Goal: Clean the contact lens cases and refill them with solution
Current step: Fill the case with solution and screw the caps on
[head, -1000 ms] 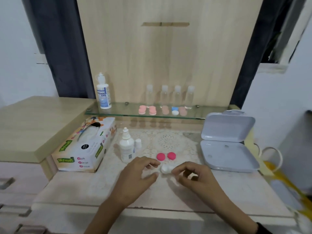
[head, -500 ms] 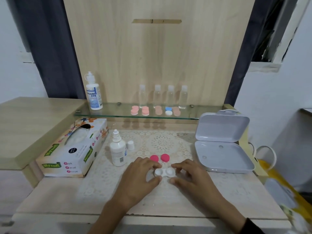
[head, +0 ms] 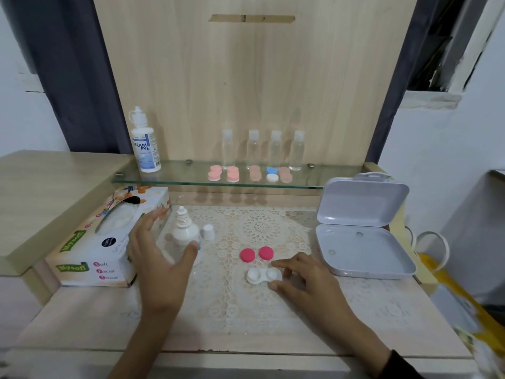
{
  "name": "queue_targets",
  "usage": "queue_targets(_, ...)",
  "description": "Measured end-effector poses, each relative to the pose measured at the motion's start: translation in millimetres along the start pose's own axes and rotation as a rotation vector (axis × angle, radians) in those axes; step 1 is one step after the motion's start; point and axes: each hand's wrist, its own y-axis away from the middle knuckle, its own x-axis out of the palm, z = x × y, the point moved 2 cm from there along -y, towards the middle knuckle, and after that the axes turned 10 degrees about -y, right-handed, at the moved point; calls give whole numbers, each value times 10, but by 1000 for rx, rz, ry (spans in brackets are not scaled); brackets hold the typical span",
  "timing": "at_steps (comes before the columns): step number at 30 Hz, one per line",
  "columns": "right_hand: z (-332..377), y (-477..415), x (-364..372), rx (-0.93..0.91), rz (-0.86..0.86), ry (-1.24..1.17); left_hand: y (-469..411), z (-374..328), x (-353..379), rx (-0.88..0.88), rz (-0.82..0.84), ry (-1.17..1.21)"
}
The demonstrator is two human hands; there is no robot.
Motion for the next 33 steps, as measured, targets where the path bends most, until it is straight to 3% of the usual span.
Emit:
queue_targets(5, -12, 17, 1, -13, -5, -1, -66, 220, 116, -170, 344, 153)
queue_targets(11, -22, 16, 6, -30, -13, 2, -98, 267, 130, -128, 443, 142)
queue_targets(15, -27, 7, 8, -36, -13, 21, -69, 176, 66, 63, 495, 85)
queue_targets(21, -19, 17, 10, -34, -1, 33, -121, 137, 33, 392, 561, -260)
queue_targets(27, -20, 21, 8, -27, 4, 23, -148, 158, 27, 595, 691, -434)
queue_targets(33, -20, 14, 17, -37, -5, 33, -152, 145, -3, 706, 684, -459)
